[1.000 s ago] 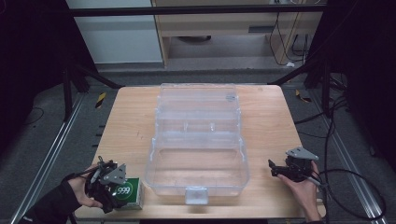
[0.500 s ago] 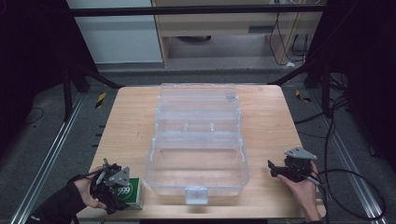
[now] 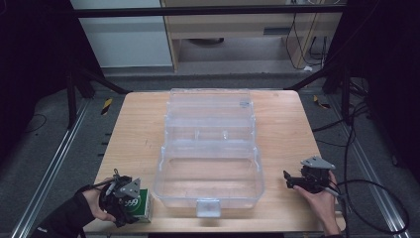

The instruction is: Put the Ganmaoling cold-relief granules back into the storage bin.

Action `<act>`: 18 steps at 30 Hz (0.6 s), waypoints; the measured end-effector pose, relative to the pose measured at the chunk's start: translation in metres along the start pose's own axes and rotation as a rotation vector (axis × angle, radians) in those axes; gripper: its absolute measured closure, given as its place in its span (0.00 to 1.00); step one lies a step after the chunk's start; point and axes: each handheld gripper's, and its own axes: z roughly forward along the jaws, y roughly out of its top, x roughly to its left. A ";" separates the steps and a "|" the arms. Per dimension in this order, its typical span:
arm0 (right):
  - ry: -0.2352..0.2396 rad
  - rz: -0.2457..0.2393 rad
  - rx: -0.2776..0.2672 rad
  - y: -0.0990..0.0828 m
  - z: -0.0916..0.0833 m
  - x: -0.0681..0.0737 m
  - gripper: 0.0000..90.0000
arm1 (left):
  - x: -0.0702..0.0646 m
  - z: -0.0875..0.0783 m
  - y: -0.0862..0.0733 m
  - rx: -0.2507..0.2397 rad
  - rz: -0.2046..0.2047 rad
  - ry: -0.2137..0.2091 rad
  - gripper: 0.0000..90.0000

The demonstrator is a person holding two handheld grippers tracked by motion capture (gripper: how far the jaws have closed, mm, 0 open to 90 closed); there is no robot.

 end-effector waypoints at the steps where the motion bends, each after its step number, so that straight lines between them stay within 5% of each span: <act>1: 0.000 0.000 0.001 0.000 0.000 0.000 0.04 | 0.000 0.000 0.000 0.002 0.002 -0.002 0.10; 10: 0.003 -0.001 0.005 0.000 0.000 0.001 0.04 | 0.000 -0.006 0.001 0.018 -0.009 0.003 0.14; 18: 0.004 -0.005 0.004 0.000 0.000 0.001 0.04 | 0.001 -0.037 0.006 -0.022 -0.014 0.046 0.15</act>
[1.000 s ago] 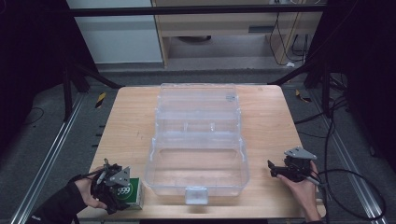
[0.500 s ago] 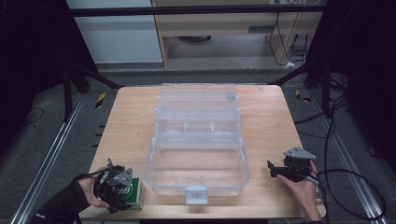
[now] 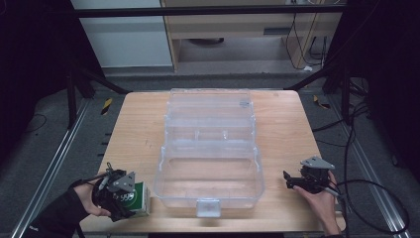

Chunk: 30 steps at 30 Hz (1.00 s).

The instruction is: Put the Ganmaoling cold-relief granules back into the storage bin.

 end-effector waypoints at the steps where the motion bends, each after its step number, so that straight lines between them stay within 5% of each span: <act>1: 0.001 0.001 0.000 0.000 0.000 0.000 0.04 | 0.000 -0.004 0.001 -0.007 0.004 0.007 0.15; 17: 0.006 0.000 0.001 0.000 0.000 0.001 0.04 | 0.004 -0.055 0.018 -0.028 0.019 0.043 0.15; 30: 0.008 0.000 0.001 0.000 0.000 0.001 0.04 | 0.010 -0.073 0.038 -0.053 0.017 0.040 0.15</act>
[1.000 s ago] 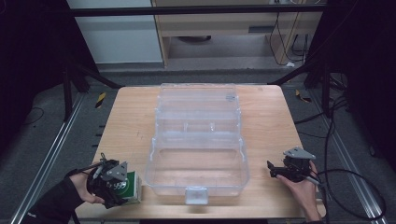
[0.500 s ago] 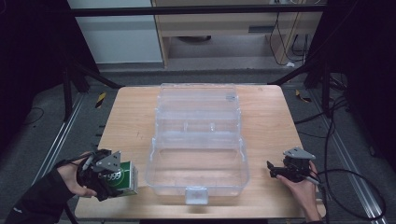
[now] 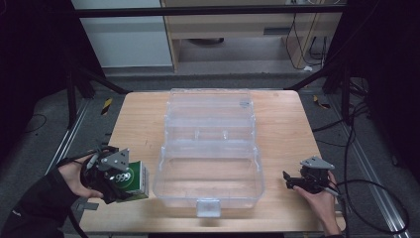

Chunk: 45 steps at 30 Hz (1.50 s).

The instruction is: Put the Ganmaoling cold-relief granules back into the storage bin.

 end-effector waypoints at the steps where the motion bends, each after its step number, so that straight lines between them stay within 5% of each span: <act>1: 0.000 -0.003 -0.001 0.000 0.000 0.000 0.04 | 0.001 -0.001 0.004 -0.007 0.000 -0.001 0.15; 27: 0.004 0.001 -0.001 0.000 0.000 0.000 0.04 | 0.010 0.005 0.056 -0.017 0.064 0.000 0.16; 45: 0.006 -0.002 -0.002 0.000 0.000 0.000 0.04 | 0.014 0.025 0.089 -0.021 0.116 -0.018 0.16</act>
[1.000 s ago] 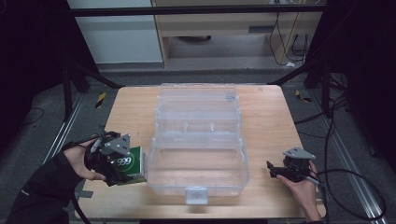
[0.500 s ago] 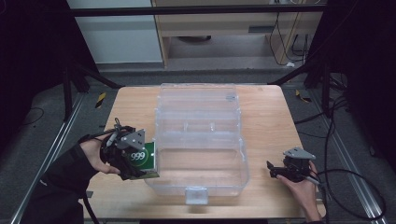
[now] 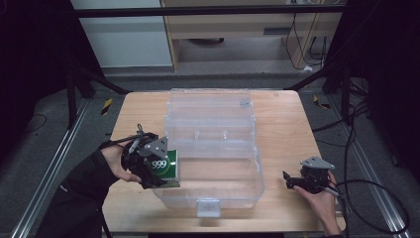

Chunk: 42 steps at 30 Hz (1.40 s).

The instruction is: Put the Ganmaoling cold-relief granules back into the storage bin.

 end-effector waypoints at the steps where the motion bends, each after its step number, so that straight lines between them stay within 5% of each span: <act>1: 0.000 0.001 -0.001 0.000 0.000 0.000 0.04 | 0.001 0.003 0.002 -0.005 -0.004 -0.001 0.16; 21: 0.004 -0.003 -0.002 0.000 0.000 0.000 0.04 | 0.007 0.028 0.011 0.023 0.019 -0.015 0.16; 42: 0.006 -0.005 0.003 0.000 0.001 0.001 0.04 | 0.007 0.060 0.004 0.028 -0.001 -0.041 0.16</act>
